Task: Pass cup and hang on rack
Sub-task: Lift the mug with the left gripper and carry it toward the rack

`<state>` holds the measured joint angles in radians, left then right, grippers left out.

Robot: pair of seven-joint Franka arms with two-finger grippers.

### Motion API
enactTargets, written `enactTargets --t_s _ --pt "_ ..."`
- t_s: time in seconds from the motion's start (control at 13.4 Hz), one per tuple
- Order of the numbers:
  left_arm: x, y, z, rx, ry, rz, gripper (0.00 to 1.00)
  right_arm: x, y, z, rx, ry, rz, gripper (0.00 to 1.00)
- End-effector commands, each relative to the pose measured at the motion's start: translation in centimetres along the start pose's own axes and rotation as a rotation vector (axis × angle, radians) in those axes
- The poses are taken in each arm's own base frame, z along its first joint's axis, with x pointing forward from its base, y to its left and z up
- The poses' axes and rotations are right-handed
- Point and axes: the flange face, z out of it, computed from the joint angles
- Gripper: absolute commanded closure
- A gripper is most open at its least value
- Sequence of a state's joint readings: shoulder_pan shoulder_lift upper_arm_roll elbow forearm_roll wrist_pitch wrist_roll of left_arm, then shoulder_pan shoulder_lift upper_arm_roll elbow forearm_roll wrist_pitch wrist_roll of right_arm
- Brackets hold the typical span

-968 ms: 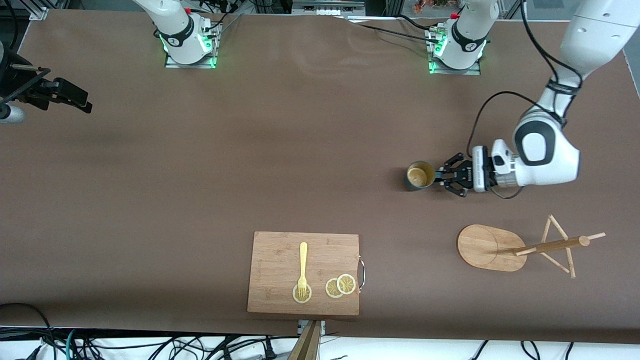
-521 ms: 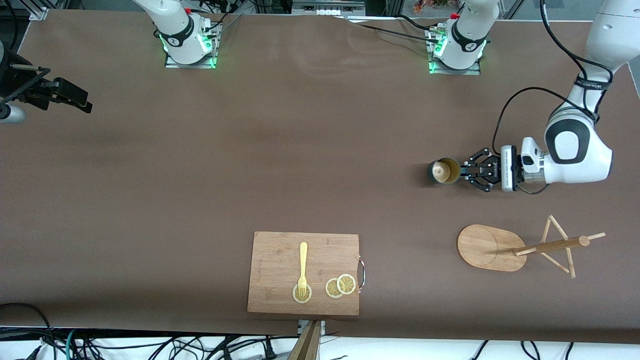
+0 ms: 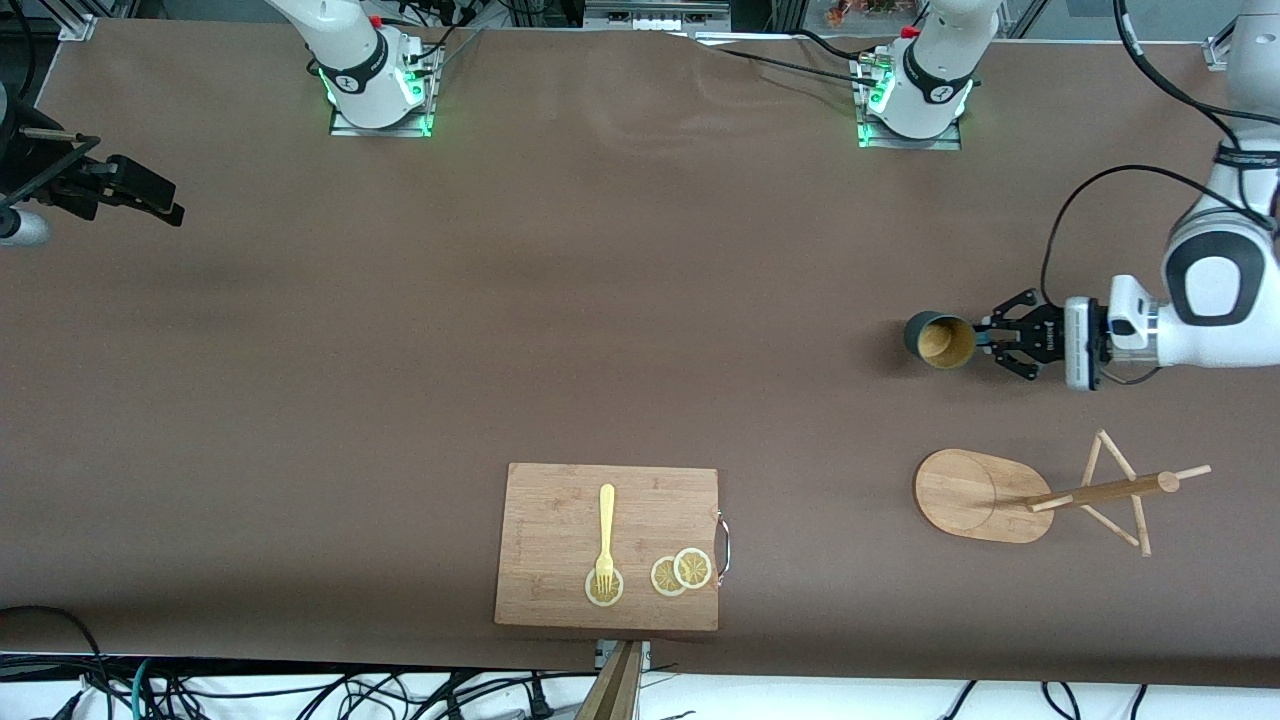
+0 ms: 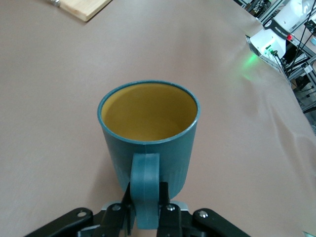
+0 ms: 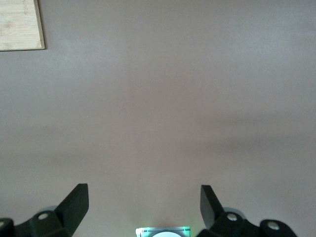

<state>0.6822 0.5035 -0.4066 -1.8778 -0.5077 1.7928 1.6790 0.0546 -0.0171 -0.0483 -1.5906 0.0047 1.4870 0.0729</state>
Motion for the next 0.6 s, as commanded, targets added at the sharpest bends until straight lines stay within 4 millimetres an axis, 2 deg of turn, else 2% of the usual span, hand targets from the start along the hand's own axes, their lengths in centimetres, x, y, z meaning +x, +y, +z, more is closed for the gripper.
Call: enactTargets --t_s 0.0,0.3,0.52 --pt "1.8 0.6 -4.8 -0.005 -0.085 -0.15 1.0 0.1 0.1 -0.5 0.001 -0.004 -0.002 0.0" --pt "3.3 1.3 -8.7 0.027 -0.198 -0.407 1.0 0.1 0.1 -0.5 0.001 -0.006 -0.001 0.0" --pt "5.4 2.6 -10.4 0.01 -0.231 -0.641 1.0 0.1 0.1 -0.5 0.0 -0.01 -0.001 0.0"
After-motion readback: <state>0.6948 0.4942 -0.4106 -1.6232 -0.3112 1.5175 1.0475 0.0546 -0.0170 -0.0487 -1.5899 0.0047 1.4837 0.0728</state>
